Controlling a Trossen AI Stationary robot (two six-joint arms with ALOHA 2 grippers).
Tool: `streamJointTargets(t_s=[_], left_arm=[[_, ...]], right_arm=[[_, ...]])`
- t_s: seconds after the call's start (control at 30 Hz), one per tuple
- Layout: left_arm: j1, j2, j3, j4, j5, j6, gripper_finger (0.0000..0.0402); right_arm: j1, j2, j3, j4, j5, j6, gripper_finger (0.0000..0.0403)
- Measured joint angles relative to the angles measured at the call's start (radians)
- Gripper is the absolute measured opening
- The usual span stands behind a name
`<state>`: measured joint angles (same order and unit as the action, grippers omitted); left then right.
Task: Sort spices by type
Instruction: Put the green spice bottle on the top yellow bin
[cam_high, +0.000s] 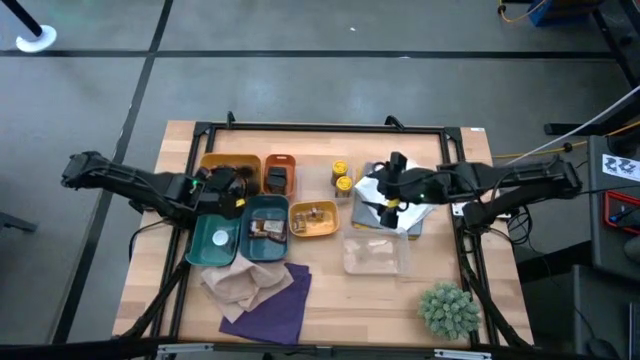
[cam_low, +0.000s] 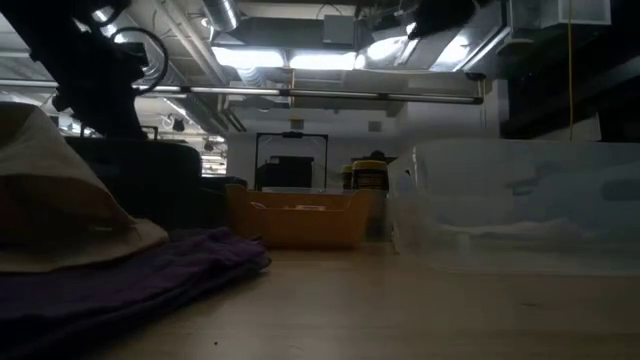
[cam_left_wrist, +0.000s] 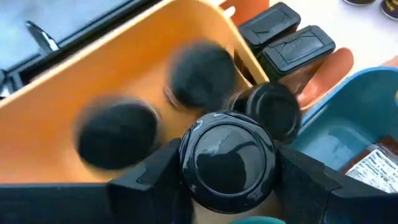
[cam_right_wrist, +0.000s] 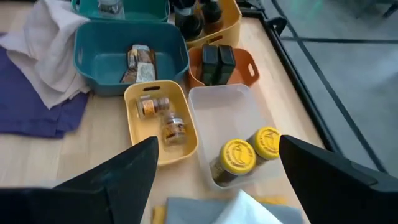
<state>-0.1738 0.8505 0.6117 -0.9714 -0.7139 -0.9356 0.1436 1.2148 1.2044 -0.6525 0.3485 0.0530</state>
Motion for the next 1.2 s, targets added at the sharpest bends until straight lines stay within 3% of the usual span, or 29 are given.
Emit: streamJointTargets(t_s=[0.2,0.37,0.77,1.2], left_arm=[[0.0,0.001,-0.049,0.062,0.007,0.0,0.02],[0.0,-0.002,-0.049,0.07,0.004,0.03,0.02],[0.004,-0.006,-0.049,0.073,-0.004,0.074,0.02],[0.104,-0.006,-0.049,0.073,-0.004,0.154,0.02]], right_arm=[[0.0,-0.128,-0.309,0.279,0.0,0.088,0.0333],[0.0,-0.194,-0.446,0.402,0.0,0.151,0.0333],[0.0,-0.209,-0.469,0.427,-0.001,0.182,0.0333],[0.0,-0.209,-0.469,0.427,-0.028,0.183,0.0333]])
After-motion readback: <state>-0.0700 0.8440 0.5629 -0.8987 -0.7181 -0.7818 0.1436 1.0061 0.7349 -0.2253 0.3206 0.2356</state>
